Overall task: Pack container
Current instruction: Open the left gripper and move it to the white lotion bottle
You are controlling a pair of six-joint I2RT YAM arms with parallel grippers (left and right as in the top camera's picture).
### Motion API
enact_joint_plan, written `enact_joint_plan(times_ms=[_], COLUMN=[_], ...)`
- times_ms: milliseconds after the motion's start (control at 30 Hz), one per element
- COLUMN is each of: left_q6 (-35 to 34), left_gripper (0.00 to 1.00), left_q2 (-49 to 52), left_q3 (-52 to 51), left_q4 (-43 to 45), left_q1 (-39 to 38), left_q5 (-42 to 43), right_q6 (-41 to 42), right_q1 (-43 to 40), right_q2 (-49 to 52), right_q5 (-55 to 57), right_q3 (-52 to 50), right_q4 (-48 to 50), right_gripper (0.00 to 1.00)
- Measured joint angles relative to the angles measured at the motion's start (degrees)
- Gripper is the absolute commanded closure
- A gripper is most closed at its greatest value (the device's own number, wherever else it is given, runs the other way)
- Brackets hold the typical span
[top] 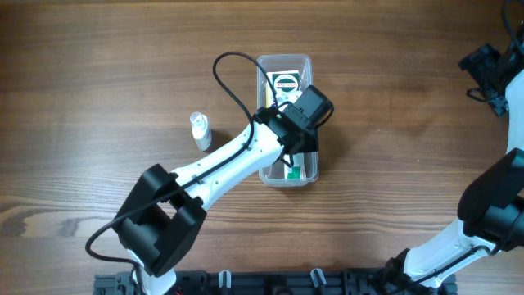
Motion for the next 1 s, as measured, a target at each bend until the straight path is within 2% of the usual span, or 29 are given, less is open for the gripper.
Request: enact_joint_plan(times_ms=[167, 333, 500, 633, 767, 1000], left_q6=[4.9, 8.7, 11.43, 13.14, 17.0, 26.01], left_gripper=[0.14, 0.12, 0.11, 0.08, 0.07, 0.02], left_q2=[-3.72, -14.29, -20.06, -19.52, -16.87, -9.33], left_q3=[5.11, 8.09, 8.74, 8.72, 8.72, 8.72], left_q4=[-2.45, -11.28, -23.41, -30.69, -30.97, -29.79], left_q1=[0.55, 5.4, 17.18, 24.04, 26.91, 27.08], left_q5=[-1.01, -7.61, -9.92, -10.25, -8.24, -5.77], right_q6=[0.0, 0.0, 0.0, 0.0, 0.0, 0.0], right_q1=[0.0, 0.0, 0.0, 0.0, 0.0, 0.0], right_q2=[0.0, 0.0, 0.0, 0.0, 0.0, 0.0], right_q5=[0.0, -0.02, 0.0, 0.0, 0.0, 0.0], right_q3=[0.0, 0.0, 0.0, 0.0, 0.0, 0.0], right_q4=[0.0, 0.0, 0.0, 0.02, 0.02, 0.02], right_gripper=[0.0, 0.0, 0.0, 0.0, 0.0, 0.0])
